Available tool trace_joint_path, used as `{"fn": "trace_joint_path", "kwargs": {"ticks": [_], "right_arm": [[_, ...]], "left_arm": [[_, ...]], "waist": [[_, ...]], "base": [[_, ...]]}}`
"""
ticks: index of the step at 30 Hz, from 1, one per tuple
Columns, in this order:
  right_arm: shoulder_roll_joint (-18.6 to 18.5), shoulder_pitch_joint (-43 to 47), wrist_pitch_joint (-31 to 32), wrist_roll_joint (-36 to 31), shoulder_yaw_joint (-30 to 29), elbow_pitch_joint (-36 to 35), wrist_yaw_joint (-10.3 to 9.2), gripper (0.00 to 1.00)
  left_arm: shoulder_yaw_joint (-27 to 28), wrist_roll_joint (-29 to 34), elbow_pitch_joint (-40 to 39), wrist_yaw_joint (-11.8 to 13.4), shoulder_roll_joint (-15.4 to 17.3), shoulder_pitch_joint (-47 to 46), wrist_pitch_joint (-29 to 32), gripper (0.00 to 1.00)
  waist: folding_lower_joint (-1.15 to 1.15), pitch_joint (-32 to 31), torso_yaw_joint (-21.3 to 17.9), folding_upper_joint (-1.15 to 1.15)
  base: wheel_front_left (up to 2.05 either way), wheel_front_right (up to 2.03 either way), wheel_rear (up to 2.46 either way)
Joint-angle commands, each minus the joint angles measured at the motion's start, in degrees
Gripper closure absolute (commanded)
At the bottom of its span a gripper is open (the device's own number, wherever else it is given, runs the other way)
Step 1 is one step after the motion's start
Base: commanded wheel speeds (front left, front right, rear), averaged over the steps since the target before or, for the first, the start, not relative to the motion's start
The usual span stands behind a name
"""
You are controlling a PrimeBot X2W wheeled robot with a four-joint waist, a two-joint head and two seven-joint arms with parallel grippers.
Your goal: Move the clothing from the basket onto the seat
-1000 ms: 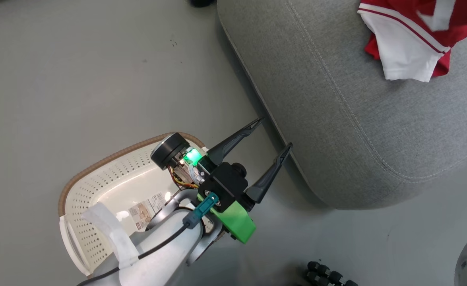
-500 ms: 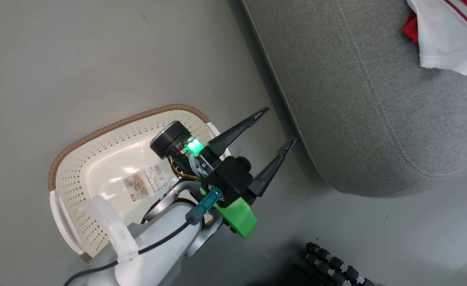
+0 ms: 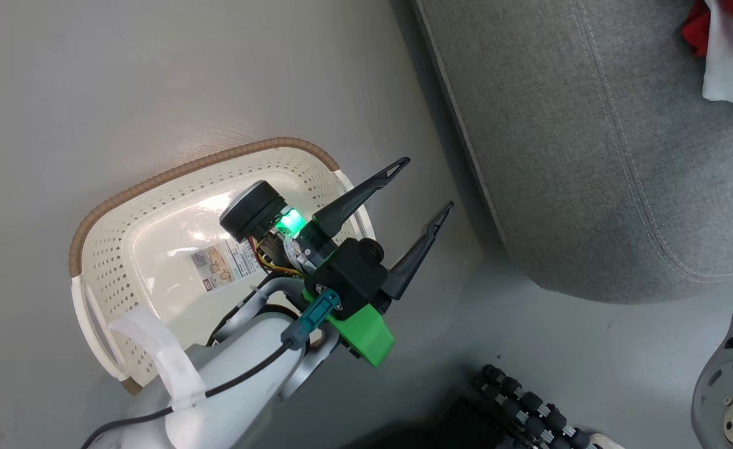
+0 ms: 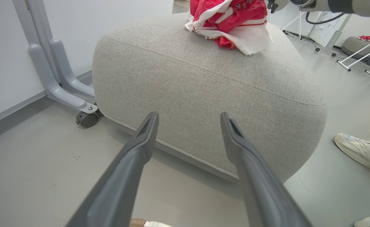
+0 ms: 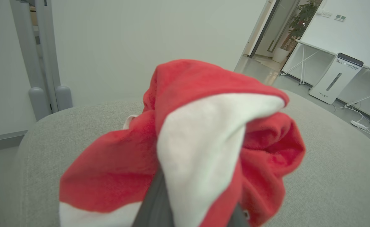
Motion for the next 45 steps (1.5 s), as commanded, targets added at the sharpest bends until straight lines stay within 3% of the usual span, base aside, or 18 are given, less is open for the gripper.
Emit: {"fn": "trace_joint_path", "kwargs": {"ticks": [1, 4, 5, 6, 7, 19, 28, 37, 45], "right_arm": [[0.81, 0.92, -0.11, -1.39, -0.91, 0.07, -0.10, 1.00], [2.12, 1.43, -0.07, -3.75, -2.60, 0.80, -0.10, 1.00], [2.38, 1.06, 0.01, -4.45, -3.16, 0.92, -0.10, 0.89], [2.53, 0.80, 0.23, -4.79, -3.43, 1.07, -0.10, 0.58], [2.69, 0.69, 0.29, -5.16, -3.32, 1.14, -0.10, 0.00], [2.60, 7.09, -0.13, -0.83, 2.13, -0.90, -0.10, 0.00], [-1.84, 15.77, -0.11, 6.56, 9.87, -5.24, -0.09, 0.00], [-6.38, 22.15, -0.10, 13.07, 16.03, -8.55, -0.09, 0.00], [-6.68, 27.16, -0.10, 16.17, 21.33, -14.27, -0.09, 0.00]], "left_arm": [[0.22, 0.33, -0.32, 0.21, 0.54, -0.55, 0.12, 0.00], [0.30, 0.04, -0.62, 0.37, 1.00, -0.47, 0.41, 0.00], [0.31, -0.07, -0.69, 0.41, 1.13, -0.49, 0.51, 0.00], [0.34, -0.13, -0.68, 0.49, 1.24, -0.48, 0.43, 0.00], [0.36, -0.26, -0.66, 0.58, 1.30, -0.37, 0.44, 0.00], [0.64, -2.44, 1.68, 1.35, 0.34, 1.71, -2.72, 0.00], [1.43, -4.61, 4.28, 2.41, -0.64, 4.19, -5.75, 0.00], [3.03, -6.84, 6.49, 3.85, -2.14, 6.83, -8.30, 0.00], [6.28, -8.52, 7.42, 5.52, -2.86, 9.78, -9.31, 0.00]], "waist": [[-0.01, 0.13, -0.16, 0.20], [-0.01, 0.09, -0.30, 0.20], [-0.01, 0.03, -0.33, 0.20], [-0.01, -0.12, -0.40, 0.20], [-0.01, -0.42, -0.51, 0.20], [-0.01, -7.87, -1.43, 0.20], [-0.01, -14.45, -1.43, 0.20], [-0.01, -20.33, 0.69, 0.20], [-0.01, -24.60, 4.71, 0.20]], "base": [[0.00, 0.00, 0.00], [0.00, 0.00, 0.00], [0.00, 0.00, 0.00], [0.00, 0.00, 0.00], [0.00, 0.00, 0.00], [0.00, 0.00, 0.00], [0.00, 0.00, 0.00], [0.00, 0.00, 0.00], [0.00, 0.00, 0.00]]}}
